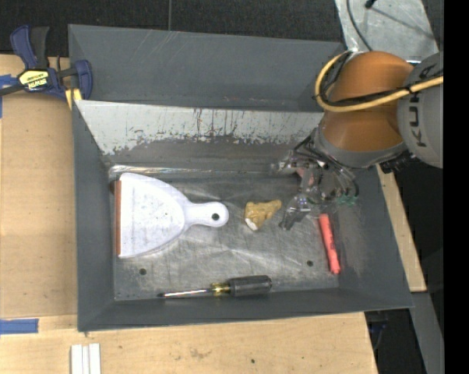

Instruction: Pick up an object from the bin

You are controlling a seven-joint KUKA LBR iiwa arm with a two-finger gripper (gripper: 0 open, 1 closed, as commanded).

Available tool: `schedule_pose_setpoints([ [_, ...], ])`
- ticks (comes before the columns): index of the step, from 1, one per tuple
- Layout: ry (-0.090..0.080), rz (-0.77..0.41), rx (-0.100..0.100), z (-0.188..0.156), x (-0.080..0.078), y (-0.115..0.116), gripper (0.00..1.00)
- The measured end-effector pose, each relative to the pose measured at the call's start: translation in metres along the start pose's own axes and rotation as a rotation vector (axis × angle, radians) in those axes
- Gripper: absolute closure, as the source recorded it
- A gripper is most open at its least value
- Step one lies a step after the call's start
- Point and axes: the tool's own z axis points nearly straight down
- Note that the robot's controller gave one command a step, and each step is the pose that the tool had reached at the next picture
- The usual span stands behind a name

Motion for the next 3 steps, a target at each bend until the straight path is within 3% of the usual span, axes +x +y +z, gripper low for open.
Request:
schedule_pose_setpoints([
  [1,0.0,0.0,0.0,0.0,0.0,0.0,0.0],
  [2,-0.011,-0.052,0.001,0.052,-0.036,0.007,0.0],
  [3,0.005,-0.042,0.002,0.078,-0.016,0.006,1.0],
])
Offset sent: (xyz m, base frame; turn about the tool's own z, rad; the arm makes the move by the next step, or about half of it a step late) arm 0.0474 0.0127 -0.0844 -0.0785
